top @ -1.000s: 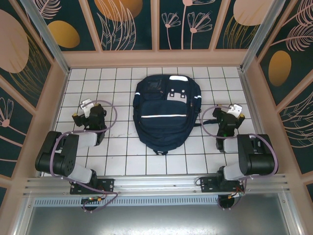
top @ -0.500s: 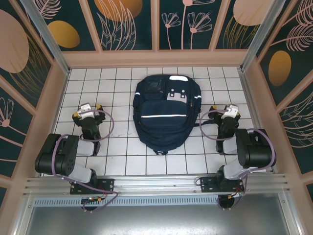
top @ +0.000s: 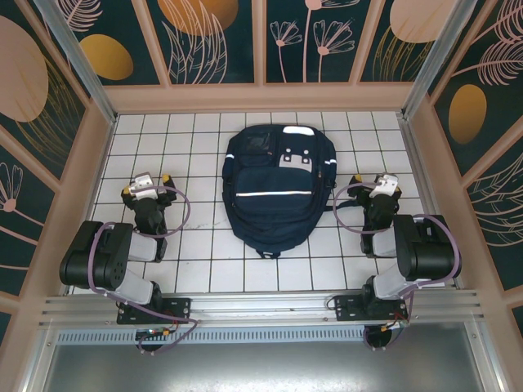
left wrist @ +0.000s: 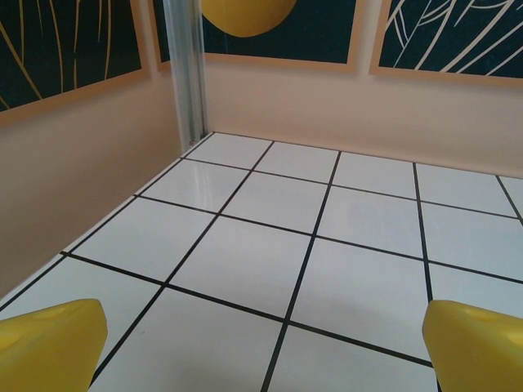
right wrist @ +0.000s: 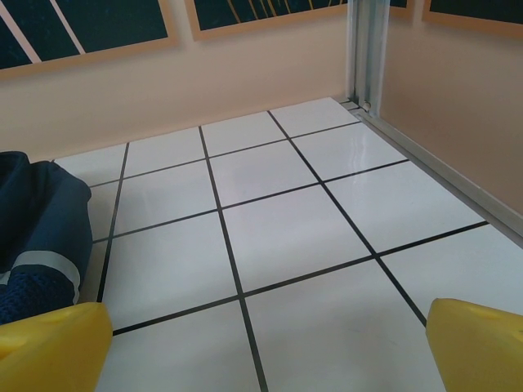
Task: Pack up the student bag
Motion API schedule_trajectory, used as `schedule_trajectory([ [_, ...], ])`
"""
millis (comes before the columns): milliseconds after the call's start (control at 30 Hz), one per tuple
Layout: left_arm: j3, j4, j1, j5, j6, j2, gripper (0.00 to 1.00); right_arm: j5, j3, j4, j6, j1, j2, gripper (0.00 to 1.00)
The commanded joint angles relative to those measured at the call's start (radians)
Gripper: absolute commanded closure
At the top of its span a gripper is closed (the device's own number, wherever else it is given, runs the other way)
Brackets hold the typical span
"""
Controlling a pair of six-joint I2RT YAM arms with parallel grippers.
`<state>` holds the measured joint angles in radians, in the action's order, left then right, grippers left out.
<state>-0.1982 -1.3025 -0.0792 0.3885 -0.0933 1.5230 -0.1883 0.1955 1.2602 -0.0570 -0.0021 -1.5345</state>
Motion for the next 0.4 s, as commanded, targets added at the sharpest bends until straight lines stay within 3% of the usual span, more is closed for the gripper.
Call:
schedule_trajectory([
  [0, -0.003, -0.046, 0.007, -0.015, 0.007, 0.000, 0.01, 0.012, 0.013, 0.033, 0.011, 0.004, -0.005, 0.01],
  [367, -0.004, -0.046, 0.007, -0.015, 0.007, 0.001, 0.01, 0.011, 0.014, 0.033, 0.010, 0.004, -0.005, 0.01],
])
